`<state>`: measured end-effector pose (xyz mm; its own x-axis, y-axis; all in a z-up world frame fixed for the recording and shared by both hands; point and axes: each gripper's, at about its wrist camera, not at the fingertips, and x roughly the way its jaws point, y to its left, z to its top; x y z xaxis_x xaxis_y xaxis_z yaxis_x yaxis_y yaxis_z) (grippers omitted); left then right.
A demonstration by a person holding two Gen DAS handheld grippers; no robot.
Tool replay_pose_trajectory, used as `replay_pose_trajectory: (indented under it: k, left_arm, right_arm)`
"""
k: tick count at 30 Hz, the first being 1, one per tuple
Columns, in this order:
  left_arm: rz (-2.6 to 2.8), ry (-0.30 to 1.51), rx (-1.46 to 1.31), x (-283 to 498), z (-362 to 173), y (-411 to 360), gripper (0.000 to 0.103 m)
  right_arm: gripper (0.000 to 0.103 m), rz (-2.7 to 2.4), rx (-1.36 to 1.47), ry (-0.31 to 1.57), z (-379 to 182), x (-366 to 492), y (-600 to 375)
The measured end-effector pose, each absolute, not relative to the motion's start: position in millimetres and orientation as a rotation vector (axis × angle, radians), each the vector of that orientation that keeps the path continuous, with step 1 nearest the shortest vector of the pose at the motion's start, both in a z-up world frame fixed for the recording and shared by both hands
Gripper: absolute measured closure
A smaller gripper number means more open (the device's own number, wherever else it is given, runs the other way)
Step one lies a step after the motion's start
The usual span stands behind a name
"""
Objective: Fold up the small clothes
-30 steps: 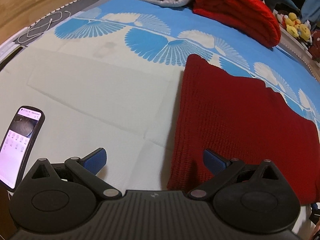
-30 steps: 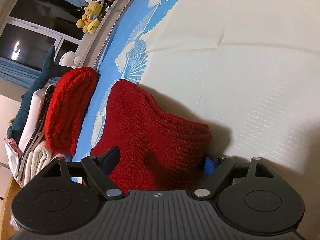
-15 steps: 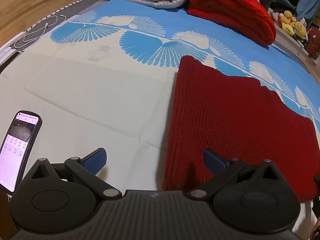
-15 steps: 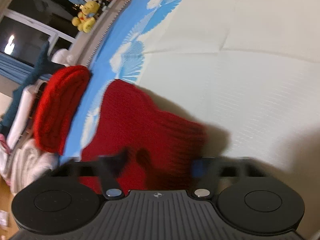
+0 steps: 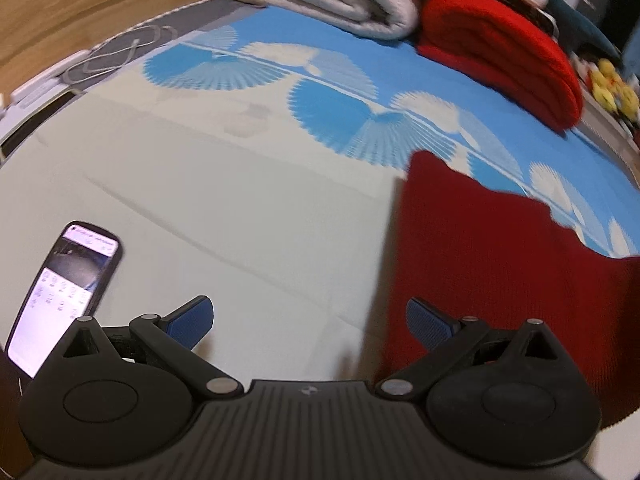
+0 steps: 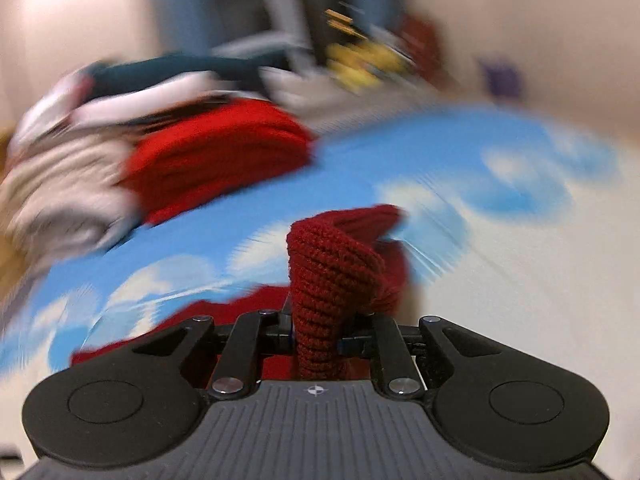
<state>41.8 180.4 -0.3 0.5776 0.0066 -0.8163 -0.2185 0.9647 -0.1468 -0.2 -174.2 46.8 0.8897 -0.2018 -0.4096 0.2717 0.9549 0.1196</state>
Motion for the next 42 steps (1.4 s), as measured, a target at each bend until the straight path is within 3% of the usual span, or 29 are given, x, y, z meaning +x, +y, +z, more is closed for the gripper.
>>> replay_pose_trajectory:
  k: [3, 7, 10, 12, 20, 25, 28, 31, 32, 33, 38, 42]
  left_arm:
    - [0.162, 0.950, -0.278, 44, 1, 194, 0.000]
    - [0.188, 0.958, -0.303, 48, 1, 207, 0.000]
    - [0.199, 0.964, -0.314, 49, 0, 211, 0.000]
    - [0.193, 0.970, -0.319, 49, -1, 211, 0.000]
    - [0.157, 0.964, -0.299, 46, 0, 202, 0.000]
    - [0.183, 0.970, -0.287, 46, -3, 202, 0.000]
    - [0.160, 0.982, -0.289, 45, -6, 201, 0.000]
    - [0.116, 0.965, -0.277, 42, -5, 195, 0.000]
    - [0.095, 0.963, -0.266, 41, -5, 192, 0.000]
    - [0.074, 0.967, -0.250, 42, -5, 187, 0.000]
    - [0.023, 0.982, -0.182, 38, -10, 164, 0.000]
    - [0.031, 0.921, -0.153, 29, -3, 151, 0.000]
  right_arm:
    - [0.087, -0.070, -0.089, 0.360, 44, 10, -90]
    - [0.087, 0.223, -0.421, 0.406, -3, 6, 5]
    - [0.086, 0.337, -0.555, 0.503, -45, -3, 36]
    - [0.086, 0.320, -0.622, 0.471, -61, -12, 39]
    - [0.087, 0.294, -0.404, 0.307, 19, -12, 8]
    - [0.086, 0.433, -0.599, 0.393, -31, -29, 30]
    - [0.076, 0.448, -0.646, 0.445, -66, -33, 37]
    - [0.054, 0.503, -0.527, 0.483, -53, -30, 24]
    - [0.041, 0.541, -0.457, 0.511, -42, -29, 17]
    - [0.037, 0.565, -0.381, 0.528, -31, -28, 9]
    - [0.035, 0.481, -0.100, 0.541, 14, -43, -64]
    - [0.037, 0.246, -0.108, 0.511, 21, -30, -103]
